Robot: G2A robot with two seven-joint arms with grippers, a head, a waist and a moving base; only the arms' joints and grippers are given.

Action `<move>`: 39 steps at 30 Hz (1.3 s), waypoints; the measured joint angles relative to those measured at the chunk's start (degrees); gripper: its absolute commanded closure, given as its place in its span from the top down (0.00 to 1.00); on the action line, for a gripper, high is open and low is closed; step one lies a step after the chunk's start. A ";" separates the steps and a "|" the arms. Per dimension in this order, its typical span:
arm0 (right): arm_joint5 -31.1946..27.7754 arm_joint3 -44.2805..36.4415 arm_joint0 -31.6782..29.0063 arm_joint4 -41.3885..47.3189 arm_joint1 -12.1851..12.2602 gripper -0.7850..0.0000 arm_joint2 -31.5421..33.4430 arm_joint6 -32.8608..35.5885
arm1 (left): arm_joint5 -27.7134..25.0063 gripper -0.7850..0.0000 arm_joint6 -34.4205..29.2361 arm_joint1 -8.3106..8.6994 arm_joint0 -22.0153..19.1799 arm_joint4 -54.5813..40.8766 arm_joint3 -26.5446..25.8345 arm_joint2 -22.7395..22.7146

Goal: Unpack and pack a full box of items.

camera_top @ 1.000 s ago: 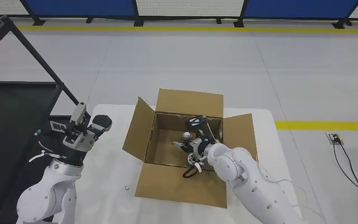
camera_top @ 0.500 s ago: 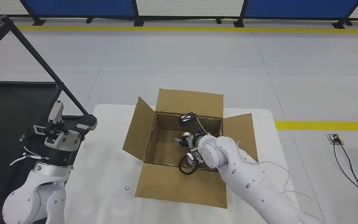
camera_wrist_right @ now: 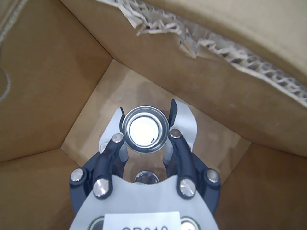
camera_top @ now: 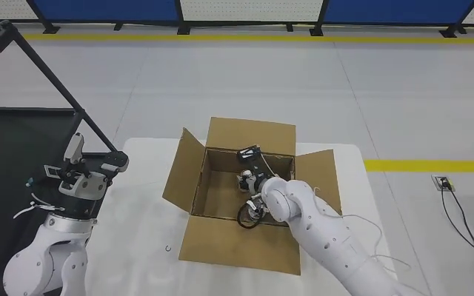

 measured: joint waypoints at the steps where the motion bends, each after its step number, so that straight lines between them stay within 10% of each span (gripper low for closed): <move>1: -0.31 -2.43 -1.13 -0.69 0.47 0.00 0.98 -0.07 | 0.00 1.00 0.00 0.00 0.00 0.00 0.00 0.00; 17: 1.30 -45.33 -26.90 -9.31 7.12 0.00 22.68 0.86 | 0.00 1.00 0.00 0.00 0.00 0.00 0.00 0.00; 39: 1.28 -46.09 -27.89 -8.49 7.09 0.00 24.63 -1.71 | 0.00 1.00 0.00 0.00 0.00 0.00 0.00 0.00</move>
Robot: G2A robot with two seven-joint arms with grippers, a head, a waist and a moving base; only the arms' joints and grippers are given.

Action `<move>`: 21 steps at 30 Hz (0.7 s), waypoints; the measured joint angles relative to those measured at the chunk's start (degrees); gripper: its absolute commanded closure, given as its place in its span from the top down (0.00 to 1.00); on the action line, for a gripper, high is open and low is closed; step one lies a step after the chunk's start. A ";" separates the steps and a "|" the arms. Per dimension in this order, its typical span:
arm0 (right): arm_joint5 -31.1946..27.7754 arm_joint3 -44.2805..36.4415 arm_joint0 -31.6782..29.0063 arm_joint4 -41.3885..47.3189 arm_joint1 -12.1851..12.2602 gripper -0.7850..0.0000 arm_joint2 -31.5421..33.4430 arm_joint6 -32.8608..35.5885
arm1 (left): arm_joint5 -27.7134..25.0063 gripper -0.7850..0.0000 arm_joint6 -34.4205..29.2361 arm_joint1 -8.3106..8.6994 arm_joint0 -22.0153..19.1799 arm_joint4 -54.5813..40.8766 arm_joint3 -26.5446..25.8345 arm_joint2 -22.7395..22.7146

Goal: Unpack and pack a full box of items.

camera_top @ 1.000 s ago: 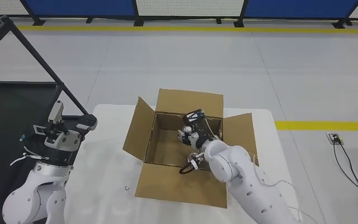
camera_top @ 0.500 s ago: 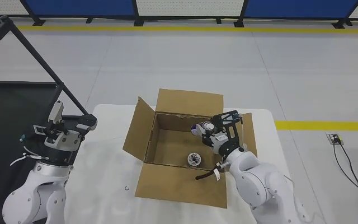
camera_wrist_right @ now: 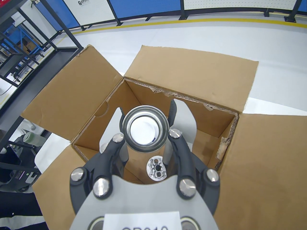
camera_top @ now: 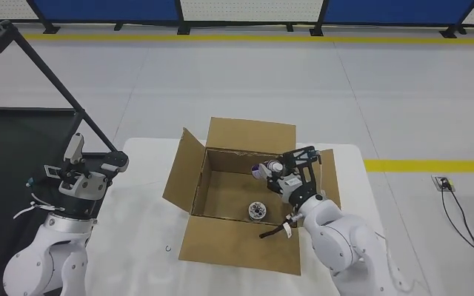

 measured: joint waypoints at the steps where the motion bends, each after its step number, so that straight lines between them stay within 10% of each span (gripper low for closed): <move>1: 0.67 -1.69 -0.85 -0.47 0.15 0.00 1.33 -0.47 | 0.00 1.00 0.00 0.00 0.00 0.00 0.00 0.00; 13: 7.53 -17.98 -17.44 -3.39 1.82 0.00 22.41 -2.68 | 0.00 1.00 0.00 0.00 0.00 0.00 0.00 0.00; 21: 9.01 -12.70 -21.37 -7.44 2.44 0.00 29.18 3.45 | 0.00 1.00 0.00 0.00 0.00 0.00 0.00 0.00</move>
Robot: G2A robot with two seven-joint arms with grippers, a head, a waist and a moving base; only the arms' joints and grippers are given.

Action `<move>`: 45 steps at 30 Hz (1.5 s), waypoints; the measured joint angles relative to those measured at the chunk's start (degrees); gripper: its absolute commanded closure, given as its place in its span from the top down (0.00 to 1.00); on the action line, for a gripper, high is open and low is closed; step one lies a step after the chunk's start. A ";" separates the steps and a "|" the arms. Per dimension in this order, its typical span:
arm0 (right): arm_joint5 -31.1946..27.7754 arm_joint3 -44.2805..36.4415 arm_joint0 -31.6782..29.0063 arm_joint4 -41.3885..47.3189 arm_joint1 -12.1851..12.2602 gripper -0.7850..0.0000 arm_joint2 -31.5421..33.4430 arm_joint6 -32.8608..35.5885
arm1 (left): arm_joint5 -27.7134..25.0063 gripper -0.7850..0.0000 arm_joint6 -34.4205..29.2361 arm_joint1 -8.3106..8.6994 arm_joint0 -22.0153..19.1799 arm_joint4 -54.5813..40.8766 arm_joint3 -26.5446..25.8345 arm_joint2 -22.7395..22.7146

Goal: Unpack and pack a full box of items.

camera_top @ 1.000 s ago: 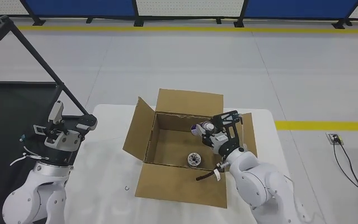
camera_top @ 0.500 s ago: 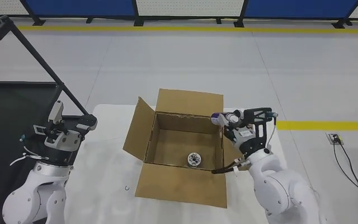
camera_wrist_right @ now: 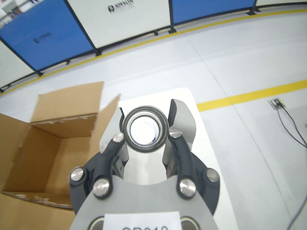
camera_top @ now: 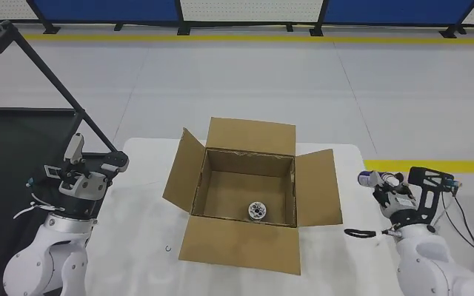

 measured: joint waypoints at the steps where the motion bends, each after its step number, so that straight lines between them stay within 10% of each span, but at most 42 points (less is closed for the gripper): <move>1: 0.19 1.87 0.63 -0.97 0.09 0.00 0.04 1.85 | 0.00 1.00 0.00 0.00 0.00 0.00 0.00 0.00; 23: -1.63 25.56 8.37 -5.96 0.79 0.00 -2.73 12.13 | 0.00 1.00 0.00 0.00 0.00 0.00 0.00 0.00; 26: -1.73 26.28 8.73 -5.94 0.81 0.49 -2.95 12.48 | 0.00 1.00 0.00 0.00 0.00 0.00 0.00 0.00; 28: -1.81 26.48 8.95 -5.82 0.82 1.00 -3.01 12.78 | 0.00 1.00 0.00 0.00 0.00 0.00 0.00 0.00; 45: 1.27 13.35 6.28 -4.40 0.83 1.00 -0.48 8.58 | 0.00 1.00 0.00 0.00 0.00 0.00 0.00 0.00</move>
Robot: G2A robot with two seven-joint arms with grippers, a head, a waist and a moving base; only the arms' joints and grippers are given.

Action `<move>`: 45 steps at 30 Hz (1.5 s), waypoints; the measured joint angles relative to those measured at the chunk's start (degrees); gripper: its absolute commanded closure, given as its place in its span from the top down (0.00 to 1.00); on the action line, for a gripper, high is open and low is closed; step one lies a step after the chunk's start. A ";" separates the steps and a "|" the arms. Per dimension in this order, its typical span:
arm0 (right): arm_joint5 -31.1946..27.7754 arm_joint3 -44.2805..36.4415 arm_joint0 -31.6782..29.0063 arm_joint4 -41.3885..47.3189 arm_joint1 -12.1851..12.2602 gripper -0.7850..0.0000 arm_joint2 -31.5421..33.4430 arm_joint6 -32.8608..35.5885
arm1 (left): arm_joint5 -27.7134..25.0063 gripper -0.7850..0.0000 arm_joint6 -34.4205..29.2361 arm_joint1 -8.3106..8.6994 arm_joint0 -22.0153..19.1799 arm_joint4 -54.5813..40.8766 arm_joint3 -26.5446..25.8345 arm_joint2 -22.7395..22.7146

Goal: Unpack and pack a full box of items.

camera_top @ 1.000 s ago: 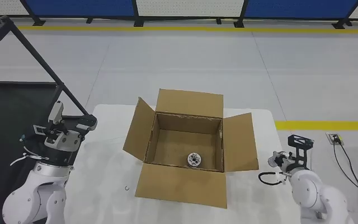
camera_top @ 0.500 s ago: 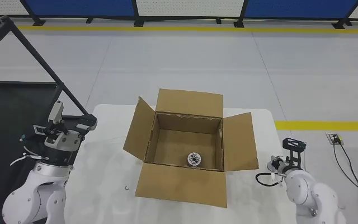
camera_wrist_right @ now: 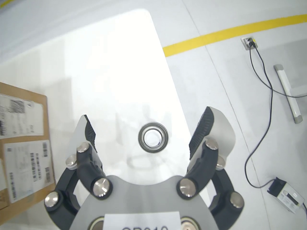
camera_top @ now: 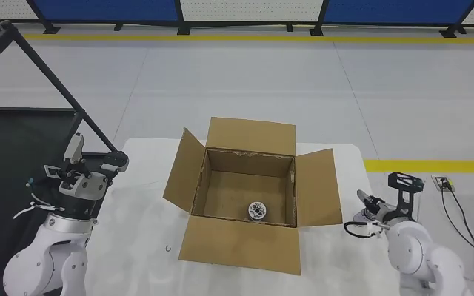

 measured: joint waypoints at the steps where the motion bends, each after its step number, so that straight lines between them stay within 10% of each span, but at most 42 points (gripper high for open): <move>1: 0.52 -2.87 -0.59 0.09 -0.04 1.00 0.39 -1.28 | 0.00 1.00 0.00 0.00 0.00 0.00 0.00 0.00; 13: -10.40 -22.82 3.15 2.16 0.04 1.00 -9.71 3.00 | 0.00 1.00 0.00 0.00 0.00 0.00 0.00 0.00; 28: -13.96 7.50 34.21 5.51 -3.55 1.00 -38.62 30.82 | 0.00 1.00 0.00 0.00 0.00 0.00 0.00 0.00; 45: -8.65 26.99 45.81 9.50 -8.48 1.00 -51.47 31.91 | 0.00 1.00 0.00 0.00 0.00 0.00 0.00 0.00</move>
